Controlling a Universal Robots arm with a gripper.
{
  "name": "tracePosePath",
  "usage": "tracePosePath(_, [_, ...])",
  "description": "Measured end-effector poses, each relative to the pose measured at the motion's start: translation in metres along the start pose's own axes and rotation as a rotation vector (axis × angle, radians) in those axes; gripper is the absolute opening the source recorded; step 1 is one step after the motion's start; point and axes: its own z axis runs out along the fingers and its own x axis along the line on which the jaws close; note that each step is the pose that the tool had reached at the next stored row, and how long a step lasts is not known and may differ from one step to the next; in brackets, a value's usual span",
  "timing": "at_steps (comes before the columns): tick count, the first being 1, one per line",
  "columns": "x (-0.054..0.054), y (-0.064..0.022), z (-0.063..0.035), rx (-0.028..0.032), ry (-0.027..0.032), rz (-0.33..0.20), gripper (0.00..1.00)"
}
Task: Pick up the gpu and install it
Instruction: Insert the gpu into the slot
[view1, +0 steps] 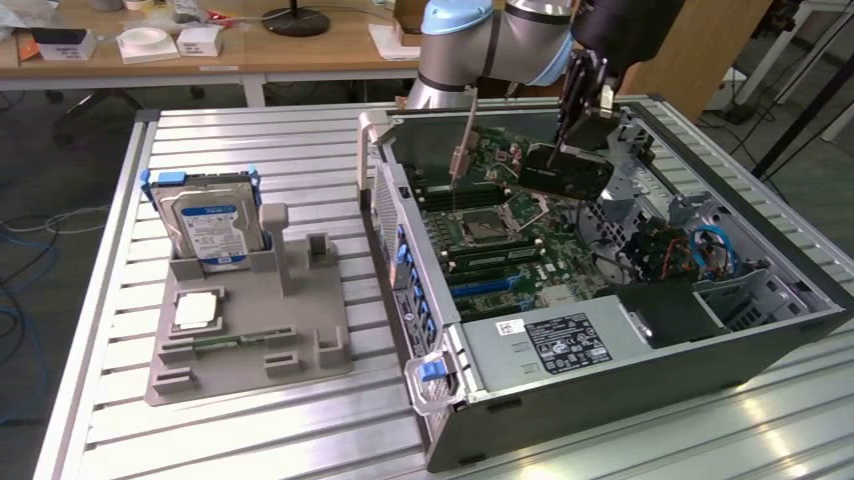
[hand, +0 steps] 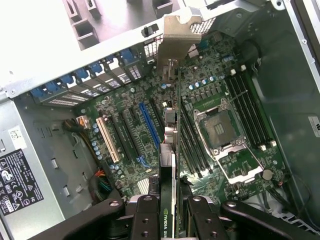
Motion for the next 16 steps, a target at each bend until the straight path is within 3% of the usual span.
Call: tracePosePath(16, [0.0, 0.0, 0.0002, 0.0008, 0.0042, -0.099, 0.26])
